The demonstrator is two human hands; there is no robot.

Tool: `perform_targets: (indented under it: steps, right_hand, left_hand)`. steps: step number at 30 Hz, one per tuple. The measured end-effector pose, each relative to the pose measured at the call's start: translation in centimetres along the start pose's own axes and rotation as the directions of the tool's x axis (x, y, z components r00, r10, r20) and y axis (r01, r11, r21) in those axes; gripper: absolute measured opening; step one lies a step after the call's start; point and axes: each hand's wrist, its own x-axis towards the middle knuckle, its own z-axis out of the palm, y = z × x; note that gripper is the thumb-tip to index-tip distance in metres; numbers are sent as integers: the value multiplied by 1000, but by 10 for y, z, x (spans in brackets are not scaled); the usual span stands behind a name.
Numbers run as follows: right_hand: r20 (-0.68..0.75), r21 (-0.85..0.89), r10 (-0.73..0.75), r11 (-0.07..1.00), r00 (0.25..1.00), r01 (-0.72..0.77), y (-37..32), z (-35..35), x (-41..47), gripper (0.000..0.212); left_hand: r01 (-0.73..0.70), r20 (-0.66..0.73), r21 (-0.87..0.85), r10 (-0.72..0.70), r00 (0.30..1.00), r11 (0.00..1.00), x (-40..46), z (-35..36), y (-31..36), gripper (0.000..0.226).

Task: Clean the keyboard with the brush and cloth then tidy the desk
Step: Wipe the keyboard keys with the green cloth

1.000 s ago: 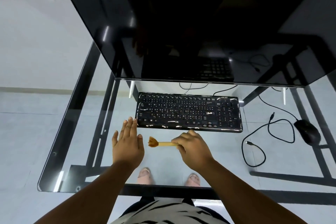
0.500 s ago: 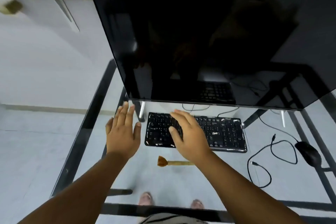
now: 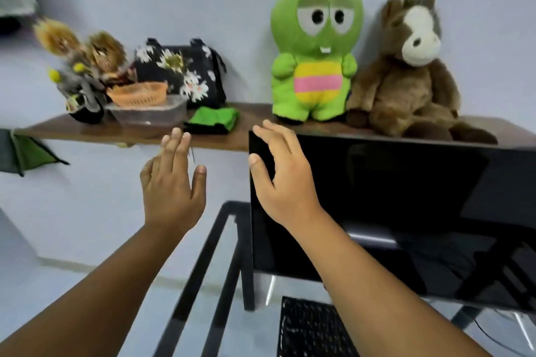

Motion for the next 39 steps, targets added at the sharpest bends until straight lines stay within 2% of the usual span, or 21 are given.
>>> perform_targets:
  steps: [5,7,10,13,15,19,22,27,28,30,34,39]
  right_hand:
    - [-5,-22,-42,999,999,42,-20,44,75,39]
    - [32,-38,14,999,999,-13,-20,63,98,38]
    - [181,-154,172,977,968,-145,-15,92,128,41]
    - [327,-339,379,902,865,-267,-3,114,145,51]
    - [372,-450,503,833,780,-323,5,126,152,56]
    - [396,-621,662,704,636,-346,19,146,159,66]
    - [372,-691,730,630,573,-355,28,144,155,75]
    - [327,-719,753,590,571,-366,32,143,153,90]
    - [333,-719,739,601,586,-349,31,171,167,89]
    - [331,-721,733,603,594,-342,34,181,172,80]
    - [325,-693,671,649,666,-314,42,187,169,44]
    - [329,-661,610,694,721,-285,44,182,165,33]
  left_hand:
    - [31,-41,33,-29,999,999,48,-7,-32,59]
    - [38,-31,54,-36,999,998,61,-4,-45,60]
    - [32,17,85,-34,999,996,75,6,-65,62]
    - [42,93,112,-52,994,993,79,20,-81,64]
    - [51,131,117,-66,989,992,80,28,-90,67]
    - [74,168,117,-93,981,990,76,39,-100,69]
    - [74,198,122,-98,975,990,71,42,-96,71]
    - [59,220,108,-82,972,992,65,46,-89,71]
    - [81,200,109,-102,974,991,79,54,-114,71]
    - [73,198,114,-94,976,991,84,55,-119,70]
    - [66,181,90,-81,980,994,76,55,-118,69]
    - [66,175,94,-82,981,993,78,52,-118,70]
